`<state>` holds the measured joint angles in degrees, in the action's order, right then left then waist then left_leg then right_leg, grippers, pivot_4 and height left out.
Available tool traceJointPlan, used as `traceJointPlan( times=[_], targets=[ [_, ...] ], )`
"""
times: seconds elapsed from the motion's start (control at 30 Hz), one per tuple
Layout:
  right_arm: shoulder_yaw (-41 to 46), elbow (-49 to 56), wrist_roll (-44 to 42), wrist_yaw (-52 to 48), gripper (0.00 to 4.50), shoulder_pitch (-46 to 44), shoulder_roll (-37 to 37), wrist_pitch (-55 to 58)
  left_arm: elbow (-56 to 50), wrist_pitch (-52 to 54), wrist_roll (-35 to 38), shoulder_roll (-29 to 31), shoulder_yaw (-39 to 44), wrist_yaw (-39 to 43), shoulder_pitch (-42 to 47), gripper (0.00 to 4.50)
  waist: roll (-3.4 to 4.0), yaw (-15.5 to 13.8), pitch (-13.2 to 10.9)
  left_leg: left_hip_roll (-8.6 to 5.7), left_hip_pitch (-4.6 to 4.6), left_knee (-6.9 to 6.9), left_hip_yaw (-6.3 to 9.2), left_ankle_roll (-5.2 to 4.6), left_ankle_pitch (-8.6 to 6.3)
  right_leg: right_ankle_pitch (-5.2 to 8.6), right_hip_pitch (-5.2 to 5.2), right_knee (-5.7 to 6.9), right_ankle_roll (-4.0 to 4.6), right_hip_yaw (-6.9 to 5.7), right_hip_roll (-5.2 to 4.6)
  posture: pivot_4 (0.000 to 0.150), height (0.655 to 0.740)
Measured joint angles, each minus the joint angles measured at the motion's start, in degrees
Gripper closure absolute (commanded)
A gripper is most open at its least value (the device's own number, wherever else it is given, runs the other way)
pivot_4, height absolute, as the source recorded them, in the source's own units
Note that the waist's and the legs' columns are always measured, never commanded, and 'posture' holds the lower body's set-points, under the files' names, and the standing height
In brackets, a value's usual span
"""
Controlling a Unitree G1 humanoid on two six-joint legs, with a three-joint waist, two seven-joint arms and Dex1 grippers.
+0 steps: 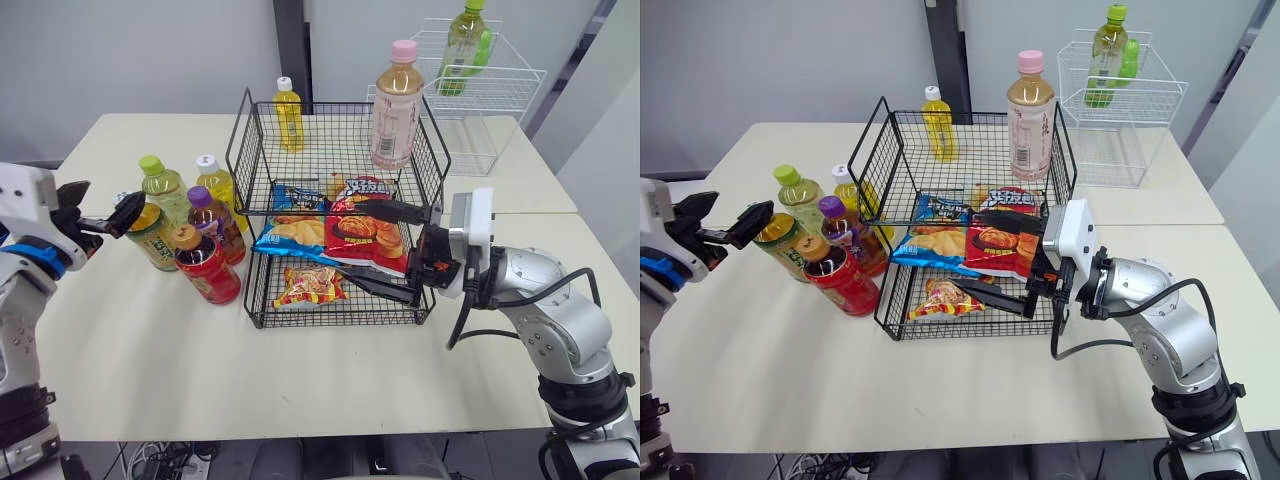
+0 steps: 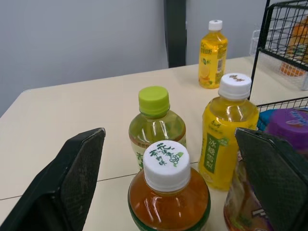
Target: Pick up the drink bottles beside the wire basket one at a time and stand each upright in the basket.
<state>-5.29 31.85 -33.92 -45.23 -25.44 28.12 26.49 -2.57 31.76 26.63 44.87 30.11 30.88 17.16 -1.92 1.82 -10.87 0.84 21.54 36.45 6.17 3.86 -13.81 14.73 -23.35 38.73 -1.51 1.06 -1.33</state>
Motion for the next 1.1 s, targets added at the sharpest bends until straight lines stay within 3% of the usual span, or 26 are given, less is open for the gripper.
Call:
traceJointPlan(
  times=[0.33,0.43,0.7,1.1],
  targets=[
    [0.3,2.7,-1.1,3.3,0.00,0.0,1.2,3.1,8.1,-5.9,-4.3,-2.1,-6.3,-0.3,3.8,0.03,0.00,0.0,0.0,0.00,0.03,-0.03,0.02,0.00,0.00,0.00,-0.01,-0.05,0.00,-0.03,-0.01,0.150,0.7400],
    [0.8,3.1,-1.2,4.1,0.00,-0.1,1.5,3.6,9.8,-6.7,-5.0,-2.2,-6.5,-0.3,4.8,0.59,0.00,0.0,0.0,0.00,0.05,-0.04,0.04,0.00,0.00,0.00,-0.01,-0.06,0.00,-0.05,-0.01,0.150,0.7400],
    [1.3,3.4,-1.5,4.2,0.00,-0.1,2.2,4.1,10.2,-8.0,-5.3,-2.6,-7.0,-0.4,5.7,3.12,0.00,0.0,0.0,0.00,0.07,-0.05,0.04,0.00,0.00,0.00,-0.01,-0.11,-0.01,-0.05,-0.02,0.150,0.7400],
    [2.1,3.4,-2.6,4.0,0.00,1.2,2.5,4.0,9.4,-5.7,-1.8,-3.1,-3.7,-0.7,4.4,3.14,-0.01,0.1,0.0,0.01,0.08,-0.13,0.05,0.00,0.00,0.00,-0.03,-0.16,-0.01,-0.07,-0.01,0.150,0.7400]
  ],
)
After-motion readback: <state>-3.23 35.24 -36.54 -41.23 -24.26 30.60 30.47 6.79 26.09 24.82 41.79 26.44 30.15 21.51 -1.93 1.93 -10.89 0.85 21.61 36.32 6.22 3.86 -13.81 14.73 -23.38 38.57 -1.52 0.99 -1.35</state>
